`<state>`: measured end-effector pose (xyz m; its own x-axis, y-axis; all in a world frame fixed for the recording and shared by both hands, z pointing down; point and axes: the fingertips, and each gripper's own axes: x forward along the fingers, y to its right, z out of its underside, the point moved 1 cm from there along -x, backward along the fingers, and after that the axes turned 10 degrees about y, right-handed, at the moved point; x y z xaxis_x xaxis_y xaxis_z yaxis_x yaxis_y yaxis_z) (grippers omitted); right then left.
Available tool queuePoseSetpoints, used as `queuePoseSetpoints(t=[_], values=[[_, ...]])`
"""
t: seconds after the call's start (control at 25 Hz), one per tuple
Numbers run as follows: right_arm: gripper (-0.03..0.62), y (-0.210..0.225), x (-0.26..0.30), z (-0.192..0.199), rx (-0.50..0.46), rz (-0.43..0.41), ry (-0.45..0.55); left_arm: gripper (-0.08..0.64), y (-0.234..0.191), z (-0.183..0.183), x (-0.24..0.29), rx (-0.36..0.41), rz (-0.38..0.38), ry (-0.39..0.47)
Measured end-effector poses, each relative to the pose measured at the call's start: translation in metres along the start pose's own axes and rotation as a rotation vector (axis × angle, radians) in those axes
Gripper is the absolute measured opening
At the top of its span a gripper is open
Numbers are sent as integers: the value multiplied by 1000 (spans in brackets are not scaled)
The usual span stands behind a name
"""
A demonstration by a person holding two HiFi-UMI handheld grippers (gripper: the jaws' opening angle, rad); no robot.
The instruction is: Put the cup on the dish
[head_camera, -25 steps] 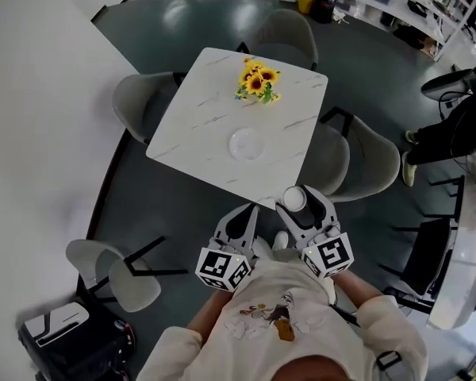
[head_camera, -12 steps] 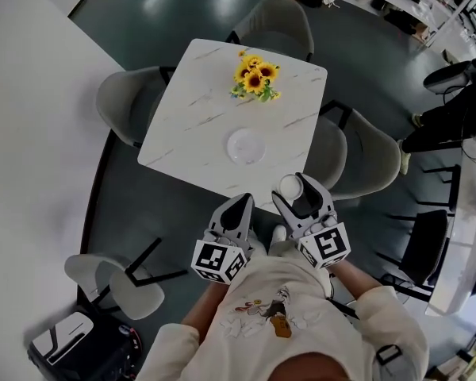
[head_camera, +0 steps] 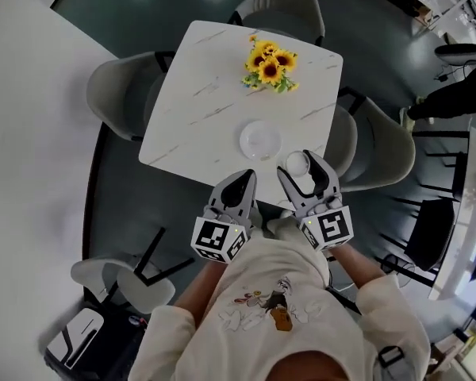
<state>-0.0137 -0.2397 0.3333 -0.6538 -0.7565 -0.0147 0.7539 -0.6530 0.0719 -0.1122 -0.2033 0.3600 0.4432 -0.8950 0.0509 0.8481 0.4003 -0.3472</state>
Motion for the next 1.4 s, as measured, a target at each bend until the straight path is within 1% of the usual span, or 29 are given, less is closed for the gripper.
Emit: queuePoseSetpoints(t=[0.12,0.2,0.28,0.36,0.48,0.6,0.72,0.8,0.92,0.96,1.08,1.24,1.4], values=[[272,2,24,15,-3,-4,-7,2,-24,12,14,-14,7,-19],[272,2,32,28,-2,-14,-24,2,-37,25,20,-35,1,-22],[272,4,38,42,-17,-21,-31,2,-48,39,28,-36,-2,-24],[272,8,46,55,-27,-29,-35,2,-57,52,37,-23,4,-34],[272,15,54,79,-38,-32,-58,2,-66,70,46,15,24,-51],[272,19,60,101,-47,-37,-84,2,-70,77,55,30,34,-16],[272,20,67,119,-44,-45,-100,2,-75,91,57,51,38,-33],[272,21,74,130,-43,-52,-104,2,-80,101,59,79,45,-54],[272,20,84,145,-43,-64,-107,2,-89,112,61,155,68,-77],[272,18,85,149,-41,-68,-112,2,-92,116,61,166,72,-86],[272,16,89,162,-36,-78,-129,2,-101,128,60,158,57,-104],[272,16,95,181,-39,-76,-142,2,-113,142,64,168,58,-116],[272,21,104,205,-77,-80,-171,2,-123,155,68,165,62,-124]])
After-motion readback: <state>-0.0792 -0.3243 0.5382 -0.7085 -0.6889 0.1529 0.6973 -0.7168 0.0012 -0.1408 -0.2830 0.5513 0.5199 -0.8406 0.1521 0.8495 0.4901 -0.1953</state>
